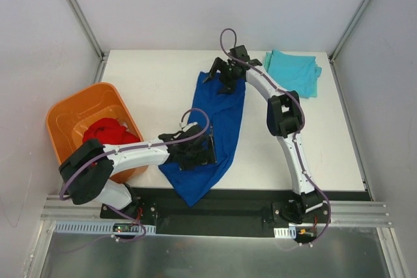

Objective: Fold and stack the t-shirts
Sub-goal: Rotate the tshirt 90 degrees

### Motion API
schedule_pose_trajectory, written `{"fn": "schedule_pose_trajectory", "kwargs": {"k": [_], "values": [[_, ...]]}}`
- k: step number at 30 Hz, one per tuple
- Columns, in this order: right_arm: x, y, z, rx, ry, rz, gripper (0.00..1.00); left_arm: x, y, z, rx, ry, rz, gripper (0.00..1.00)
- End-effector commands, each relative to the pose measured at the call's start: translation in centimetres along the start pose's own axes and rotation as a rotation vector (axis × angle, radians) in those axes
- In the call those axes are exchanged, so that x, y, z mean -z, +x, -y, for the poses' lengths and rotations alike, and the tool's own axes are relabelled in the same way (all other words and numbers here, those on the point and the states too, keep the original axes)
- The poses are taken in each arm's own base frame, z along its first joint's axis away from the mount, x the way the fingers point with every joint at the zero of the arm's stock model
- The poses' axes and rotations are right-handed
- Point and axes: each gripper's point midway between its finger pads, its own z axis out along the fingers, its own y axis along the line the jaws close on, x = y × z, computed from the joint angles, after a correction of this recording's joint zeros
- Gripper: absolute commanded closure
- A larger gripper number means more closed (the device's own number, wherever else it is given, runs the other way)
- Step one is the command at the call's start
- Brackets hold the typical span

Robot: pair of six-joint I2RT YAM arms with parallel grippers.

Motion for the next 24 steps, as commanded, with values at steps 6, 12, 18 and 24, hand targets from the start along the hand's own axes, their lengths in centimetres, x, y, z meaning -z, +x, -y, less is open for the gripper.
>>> {"fn": "schedule_pose_trajectory", "kwargs": {"k": [6,12,18,24], "values": [[-3.2,-11.0,-0.8,-0.152,-0.199,0.355,0.03,-3.3,-0.8,6.8,-0.009,0.125,-0.032,0.01],[1.6,-17.3,-0.6,-0.146,-0.236,0.547,0.03,-4.8,-2.6,11.0,0.013,0.22,0.002,0.01],[8.6,-18.2,-5.5,0.019,-0.306,0.603,0.03,-4.8,0.2,13.0,0.024,0.275,-0.085,0.01],[15.1,-15.1,-10.0,0.191,-0.332,0.545,0.03,-2.4,1.6,13.3,-0.009,0.289,0.007,0.01]]}}
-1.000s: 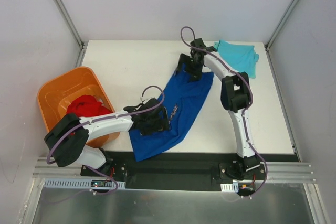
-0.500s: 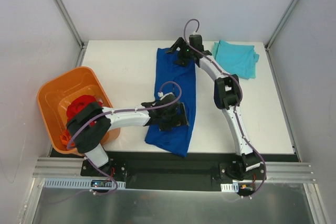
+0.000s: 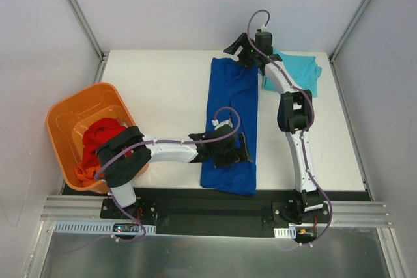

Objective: Fold and stack the t-shirts
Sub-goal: Rotate the tshirt 90 degrees, then grab the bottom of the folded rectangular tshirt with both arms

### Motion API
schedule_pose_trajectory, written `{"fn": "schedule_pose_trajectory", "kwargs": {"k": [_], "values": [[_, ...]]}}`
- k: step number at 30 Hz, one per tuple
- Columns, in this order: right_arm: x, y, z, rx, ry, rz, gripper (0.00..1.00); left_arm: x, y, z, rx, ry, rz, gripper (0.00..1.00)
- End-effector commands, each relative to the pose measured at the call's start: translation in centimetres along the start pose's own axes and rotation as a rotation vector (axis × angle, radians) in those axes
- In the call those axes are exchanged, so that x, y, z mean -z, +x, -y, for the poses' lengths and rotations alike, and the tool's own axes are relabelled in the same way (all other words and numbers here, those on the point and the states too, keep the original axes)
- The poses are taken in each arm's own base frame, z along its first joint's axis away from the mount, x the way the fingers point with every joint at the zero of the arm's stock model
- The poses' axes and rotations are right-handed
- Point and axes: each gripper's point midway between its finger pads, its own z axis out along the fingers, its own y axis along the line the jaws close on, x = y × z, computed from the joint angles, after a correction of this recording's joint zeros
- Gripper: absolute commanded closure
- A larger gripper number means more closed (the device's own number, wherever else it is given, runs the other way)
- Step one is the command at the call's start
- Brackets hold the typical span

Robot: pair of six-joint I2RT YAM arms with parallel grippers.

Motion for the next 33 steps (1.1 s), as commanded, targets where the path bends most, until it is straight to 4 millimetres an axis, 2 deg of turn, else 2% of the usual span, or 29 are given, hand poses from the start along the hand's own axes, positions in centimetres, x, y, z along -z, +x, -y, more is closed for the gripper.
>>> {"fn": "schedule_pose_trajectory", "kwargs": {"k": [1,2,3,4,5,6,7,8,9,10,11,12,13,14,16,17,19,20,21,23,24,26,28,29,32,33], "values": [[9.5,-2.5,-13.6,0.245,-0.211,0.03,0.03,2.2,1.2,0.9,-0.014,0.016,0.043,0.01],[10.3,-2.1,-13.9,0.309,-0.214,0.019,0.03,2.9,0.8,1.5,-0.031,0.031,0.081,0.01],[12.0,-2.2,-15.1,0.35,-0.213,0.032,0.03,3.4,1.3,2.2,-0.079,0.045,0.09,0.01],[12.6,-2.1,-14.5,0.37,-0.175,0.03,0.03,3.7,1.0,2.4,-0.1,0.04,0.125,0.01],[13.3,-1.9,-13.4,0.406,-0.118,0.016,0.03,4.7,0.8,3.6,-0.147,0.071,0.142,0.0],[15.1,-2.3,-14.4,0.426,-0.119,0.026,0.03,5.2,0.9,4.2,-0.175,0.083,0.145,0.01],[15.4,-1.5,-12.9,0.423,-0.071,0.002,0.03,5.8,0.6,4.5,-0.193,0.082,0.154,0.01],[17.9,-1.8,-14.0,0.449,-0.069,0.022,0.03,6.9,0.4,5.2,-0.224,0.105,0.166,0.01],[19.1,-1.8,-13.6,0.47,-0.044,0.034,0.03,7.4,0.4,4.9,-0.241,0.096,0.169,0.01],[19.0,-0.1,-10.0,0.456,0.05,0.002,0.03,7.9,0.0,4.4,-0.248,0.079,0.189,0.01],[22.4,-0.8,-11.7,0.486,0.041,0.062,0.03,9.3,-0.3,3.7,-0.259,0.061,0.209,0.01],[23.6,-0.3,-10.4,0.495,0.086,0.07,0.03,9.9,-0.5,2.9,-0.264,0.039,0.225,0.01],[25.0,-0.2,-9.1,0.499,0.143,0.101,0.03,10.4,-0.3,1.2,-0.27,-0.007,0.226,0.01],[27.6,1.6,-7.2,0.497,0.182,0.101,0.03,11.9,-0.8,-0.4,-0.266,-0.061,0.26,0.01],[30.3,2.9,-5.0,0.481,0.245,0.135,0.03,13.3,-0.7,-3.3,-0.266,-0.122,0.272,0.01],[32.6,5.5,-2.5,0.464,0.282,0.114,0.03,13.8,-0.6,-5.2,-0.254,-0.179,0.266,0.01],[34.8,8.3,0.3,0.396,0.338,0.087,0.03,14.0,0.3,-7.7,-0.23,-0.21,0.228,0.01],[36.7,11.2,2.6,0.37,0.373,0.029,0.03,13.7,0.2,-8.7,-0.185,-0.225,0.211,0.01],[37.6,12.9,4.2,0.34,0.409,-0.011,0.03,13.5,1.4,-9.1,-0.165,-0.214,0.144,0.0],[39.9,17.3,5.5,0.279,0.405,-0.126,0.03,12.9,2.3,-10.4,-0.165,-0.245,0.092,0.01],[40.4,20.2,7.7,0.259,0.429,-0.2,0.03,12.7,2.9,-10.4,-0.165,-0.243,0.058,0.03],[42.1,23.6,7.9,0.269,0.383,-0.291,0.03,11.9,3.7,-10.5,-0.169,-0.258,0.003,0.1],[44.1,26.2,9.5,0.27,0.439,-0.389,0.03,11.2,4.9,-10.7,-0.154,-0.259,-0.064,0.16],[44.9,27.2,9.3,0.285,0.424,-0.415,0.03,10.8,5.4,-10.5,-0.133,-0.241,-0.086,0.19],[46.6,31.0,10.5,0.304,0.418,-0.544,0.03,9.5,6.9,-9.5,-0.107,-0.153,-0.157,0.34],[46.9,32.0,10.9,0.293,0.422,-0.578,0.02,9.3,7.2,-9.6,-0.102,-0.147,-0.17,0.44]]}}
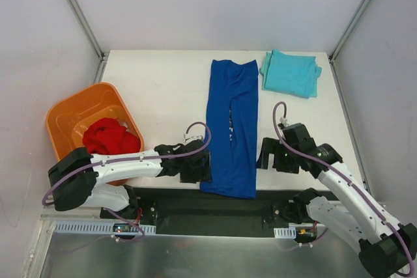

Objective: Fold and stack the t-shirts
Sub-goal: Grab the bottom of the folded rectangular tshirt with both arms, then fold the folded rectangular tshirt in 1/3 of the way

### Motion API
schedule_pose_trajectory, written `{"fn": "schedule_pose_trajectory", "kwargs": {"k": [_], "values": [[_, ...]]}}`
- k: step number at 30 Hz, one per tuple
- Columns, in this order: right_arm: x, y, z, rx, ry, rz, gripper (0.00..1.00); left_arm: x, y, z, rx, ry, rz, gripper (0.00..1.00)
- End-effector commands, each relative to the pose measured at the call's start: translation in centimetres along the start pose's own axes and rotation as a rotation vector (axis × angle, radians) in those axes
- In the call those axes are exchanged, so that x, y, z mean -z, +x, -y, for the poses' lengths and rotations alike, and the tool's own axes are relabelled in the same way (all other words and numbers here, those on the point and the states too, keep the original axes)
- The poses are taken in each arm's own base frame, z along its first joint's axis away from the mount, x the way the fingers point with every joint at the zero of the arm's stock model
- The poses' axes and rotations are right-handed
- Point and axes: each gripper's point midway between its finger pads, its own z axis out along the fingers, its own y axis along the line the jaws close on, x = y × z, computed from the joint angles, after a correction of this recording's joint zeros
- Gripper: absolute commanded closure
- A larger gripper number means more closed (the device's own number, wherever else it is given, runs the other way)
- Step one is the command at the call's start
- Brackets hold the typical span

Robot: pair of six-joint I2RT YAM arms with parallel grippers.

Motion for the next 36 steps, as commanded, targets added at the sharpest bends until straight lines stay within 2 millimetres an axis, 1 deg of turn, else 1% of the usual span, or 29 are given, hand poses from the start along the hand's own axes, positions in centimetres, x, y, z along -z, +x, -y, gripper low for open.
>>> {"fn": "schedule_pose_trajectory", "kwargs": {"k": [1,2,3,4,6,7,8,9,10,12,14,15,18,19,20,22,25,27,28,29,30,31,32,33,34,35,36], "values": [[0.0,6.5,0.5,0.007,-0.014,-0.205,0.02,-0.9,2.2,2.1,0.026,0.114,-0.122,0.48],[-0.3,7.1,0.7,0.007,-0.011,-0.218,0.02,-1.0,2.3,2.1,0.024,0.112,-0.131,0.54],[-0.6,7.6,0.3,-0.014,-0.028,-0.23,0.01,-1.2,2.5,1.9,0.029,0.106,-0.139,0.64],[-1.5,8.1,0.0,-0.013,-0.054,-0.236,0.01,-1.3,2.7,1.8,0.032,0.102,-0.153,0.68],[-2.2,8.6,-1.1,-0.038,-0.105,-0.25,0.01,-1.5,3.1,1.3,0.04,0.091,-0.166,0.76],[-2.7,8.8,-1.5,-0.029,-0.119,-0.26,0.01,-1.4,3.3,1.2,0.047,0.092,-0.169,0.83],[-2.9,8.8,-1.5,-0.021,-0.11,-0.261,0.01,-1.4,3.4,1.1,0.052,0.093,-0.172,0.85],[-3.1,8.7,-1.1,-0.013,-0.08,-0.25,0.01,-1.5,3.7,0.6,0.061,0.083,-0.177,0.86],[-3.4,9.0,-0.9,-0.008,-0.056,-0.265,0.03,-1.2,3.7,0.5,0.072,0.087,-0.171,0.89],[-3.7,9.1,-1.0,-0.009,-0.042,-0.262,0.08,-1.2,3.9,-0.2,0.082,0.078,-0.165,0.91],[-4.4,9.2,-1.5,-0.032,-0.053,-0.259,0.13,-1.0,3.9,-0.2,0.091,0.082,-0.156,0.92],[-4.8,9.3,-2.1,-0.039,-0.083,-0.265,0.21,-1.0,3.8,-0.1,0.094,0.089,-0.149,0.93],[-5.3,10.4,-2.7,-0.053,-0.105,-0.307,0.31,-0.8,3.6,0.3,0.087,0.098,-0.136,0.94],[-5.4,10.9,-2.7,-0.046,-0.094,-0.328,0.32,-0.8,3.7,0.4,0.091,0.098,-0.133,0.93],[-5.5,11.2,-2.7,-0.049,-0.091,-0.338,0.36,-0.9,3.7,0.4,0.092,0.097,-0.129,0.94],[-5.8,11.8,-2.8,-0.041,-0.078,-0.357,0.4,-1.0,3.8,0.3,0.098,0.094,-0.126,0.94],[-6.2,12.2,-2.8,-0.039,-0.067,-0.37,0.62,-1.1,3.9,0.4,0.103,0.097,-0.128,0.97],[-6.2,12.0,-3.4,-0.035,-0.088,-0.363,0.94,-0.9,3.9,0.6,0.098,0.104,-0.125,0.99],[-5.9,11.7,-3.9,-0.023,-0.103,-0.352,1.0,-0.9,3.7,0.7,0.095,0.108,-0.118,1.0],[-5.8,11.4,-4.1,-0.01,-0.11,-0.341,1.0,-0.8,3.6,0.8,0.094,0.114,-0.112,1.0],[-5.5,11.1,-3.5,0.013,-0.078,-0.324,1.0,-0.4,3.4,1.1,0.089,0.13,-0.1,1.0],[-5.1,10.5,-3.4,0.026,-0.072,-0.295,1.0,-0.2,3.0,1.2,0.081,0.139,-0.08,1.0],[-4.4,9.3,-4.0,0.043,-0.074,-0.258,1.0,0.1,2.5,1.7,0.076,0.153,-0.058,1.0],[-4.0,8.6,-3.1,0.07,-0.024,-0.224,1.0,0.7,2.0,2.2,0.056,0.178,-0.037,1.0],[-3.6,8.0,-3.0,0.084,-0.014,-0.2,1.0,1.0,1.5,2.6,0.045,0.191,-0.016,1.0],[-2.8,6.6,-3.9,0.099,-0.027,-0.161,1.0,1.6,0.4,3.5,0.037,0.214,0.022,1.0],[-2.6,5.8,-3.5,0.103,0.003,-0.135,1.0,2.0,-0.3,3.9,0.013,0.228,0.045,1.0]]}}
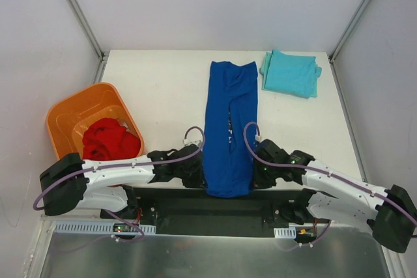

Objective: Fold and stack the t-shirts
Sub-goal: Fold the folded rectangular tshirt in 1/3 of the way

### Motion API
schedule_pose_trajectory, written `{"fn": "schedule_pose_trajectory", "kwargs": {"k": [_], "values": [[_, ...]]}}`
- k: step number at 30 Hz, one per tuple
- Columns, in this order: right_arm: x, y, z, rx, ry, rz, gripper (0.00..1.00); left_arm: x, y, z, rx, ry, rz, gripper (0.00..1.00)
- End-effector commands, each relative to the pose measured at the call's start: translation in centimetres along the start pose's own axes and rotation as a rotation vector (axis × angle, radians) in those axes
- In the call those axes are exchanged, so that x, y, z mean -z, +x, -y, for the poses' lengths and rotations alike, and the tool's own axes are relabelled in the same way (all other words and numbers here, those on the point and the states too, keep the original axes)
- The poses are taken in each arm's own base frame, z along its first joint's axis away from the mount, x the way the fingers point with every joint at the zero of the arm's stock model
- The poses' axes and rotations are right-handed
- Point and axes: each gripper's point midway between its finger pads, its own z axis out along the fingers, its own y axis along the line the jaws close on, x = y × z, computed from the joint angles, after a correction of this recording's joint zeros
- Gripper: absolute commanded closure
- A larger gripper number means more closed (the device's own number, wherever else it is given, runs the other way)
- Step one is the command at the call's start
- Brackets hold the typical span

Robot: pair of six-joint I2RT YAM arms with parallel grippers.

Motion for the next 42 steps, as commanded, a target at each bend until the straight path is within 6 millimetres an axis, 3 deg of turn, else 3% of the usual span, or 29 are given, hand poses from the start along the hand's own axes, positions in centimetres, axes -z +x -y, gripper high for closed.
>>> {"fn": "schedule_pose_trajectory", "kwargs": {"k": [1,5,10,11,13,14,16,18,19,20,22,26,31,39,41,42], "values": [[3.7,-4.3,-0.6,0.088,0.056,0.169,1.0,2.1,-4.0,3.5,-0.063,0.092,0.142,1.0],[5.6,-8.3,-1.6,0.086,0.045,0.26,1.0,3.7,-8.7,6.7,-0.096,0.142,0.236,1.0],[8.8,-14.8,-2.2,0.049,0.067,0.423,1.0,5.0,-15.0,8.6,-0.121,0.137,0.352,0.94],[8.7,-16.1,-1.9,0.039,0.069,0.429,1.0,5.2,-17.2,8.9,-0.114,0.13,0.383,0.93],[9.4,-18.2,-2.2,0.025,0.057,0.46,1.0,5.2,-18.8,9.3,-0.118,0.134,0.382,0.94],[9.0,-19.4,-1.9,0.015,0.058,0.459,1.0,5.2,-20.6,9.7,-0.121,0.132,0.398,0.95],[9.6,-21.4,-2.4,0.011,0.036,0.478,1.0,5.6,-22.5,10.7,-0.133,0.152,0.416,0.96],[9.1,-23.4,-2.3,0.014,0.032,0.481,1.0,4.8,-24.3,10.0,-0.118,0.132,0.411,0.96],[9.8,-24.7,-2.9,0.018,0.019,0.503,1.0,5.1,-25.0,10.9,-0.125,0.161,0.407,0.97],[9.0,-25.6,-2.5,0.009,0.033,0.489,1.0,4.1,-25.6,10.3,-0.118,0.144,0.391,0.97],[9.3,-27.6,-2.8,0.024,0.032,0.507,1.0,4.3,-27.5,10.5,-0.107,0.159,0.4,0.98],[7.4,-30.6,-1.5,-0.012,0.049,0.461,1.0,2.7,-29.9,9.3,-0.082,0.137,0.388,0.99],[5.7,-32.8,-0.5,-0.04,0.047,0.42,1.0,1.6,-32.4,7.7,-0.051,0.116,0.388,0.95],[2.4,-35.0,1.2,-0.099,0.044,0.357,0.99,-1.6,-33.8,6.8,-0.045,0.131,0.316,0.91],[1.5,-35.2,1.6,-0.118,0.039,0.333,0.94,-2.1,-34.1,6.3,-0.023,0.123,0.311,0.9],[1.2,-35.4,1.7,-0.12,0.035,0.328,0.89,-2.1,-34.2,6.1,-0.017,0.117,0.313,0.84]]}}
